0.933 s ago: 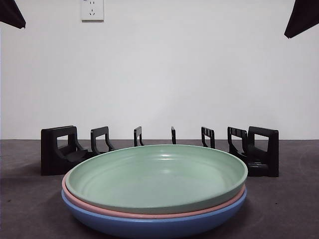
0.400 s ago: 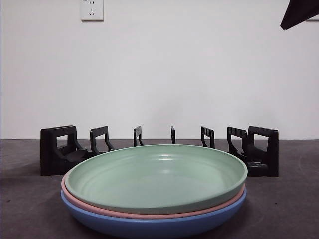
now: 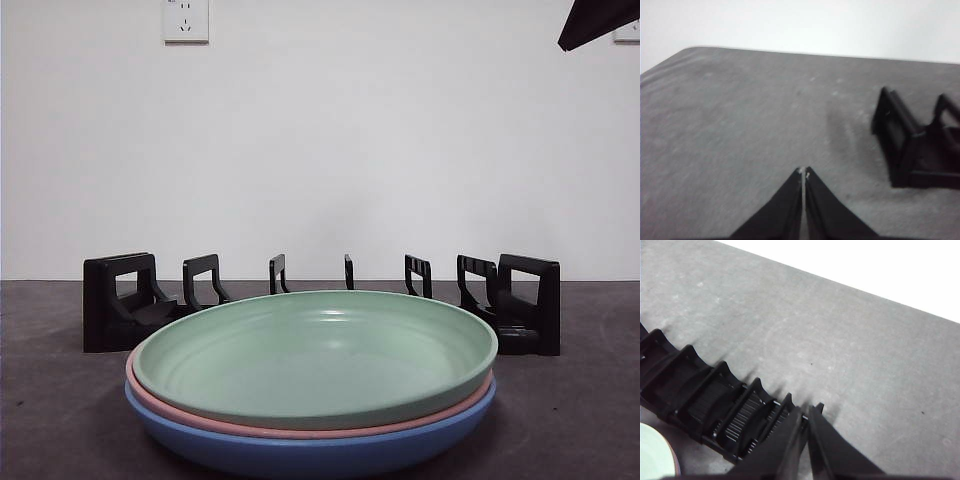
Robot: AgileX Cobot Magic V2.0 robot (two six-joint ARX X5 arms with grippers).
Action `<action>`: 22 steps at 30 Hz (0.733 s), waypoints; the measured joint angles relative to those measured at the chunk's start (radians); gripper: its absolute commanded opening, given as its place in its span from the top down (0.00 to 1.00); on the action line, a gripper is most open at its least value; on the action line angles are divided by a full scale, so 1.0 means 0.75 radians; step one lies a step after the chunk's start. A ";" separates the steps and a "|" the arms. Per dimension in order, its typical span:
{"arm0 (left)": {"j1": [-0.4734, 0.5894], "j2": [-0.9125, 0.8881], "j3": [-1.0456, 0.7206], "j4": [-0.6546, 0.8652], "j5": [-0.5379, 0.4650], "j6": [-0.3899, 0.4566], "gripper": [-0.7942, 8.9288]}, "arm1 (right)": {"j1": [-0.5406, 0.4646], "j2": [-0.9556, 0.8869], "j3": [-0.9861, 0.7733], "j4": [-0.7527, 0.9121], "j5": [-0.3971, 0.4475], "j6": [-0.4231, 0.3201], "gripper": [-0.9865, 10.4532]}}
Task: Place the plate
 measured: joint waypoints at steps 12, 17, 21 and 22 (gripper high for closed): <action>0.007 0.000 -0.001 0.002 0.003 -0.006 0.91 | 0.000 0.000 0.000 0.008 0.001 -0.001 0.90; 0.007 0.000 -0.001 0.002 0.003 -0.006 0.91 | 0.009 -0.005 0.000 0.007 0.001 -0.001 0.90; 0.007 0.000 -0.001 0.002 0.003 -0.006 0.91 | 0.017 -0.053 -0.001 0.007 0.003 -0.017 0.90; 0.007 0.000 -0.001 0.002 0.003 -0.006 0.91 | 0.017 -0.076 -0.001 0.003 0.003 -0.024 0.90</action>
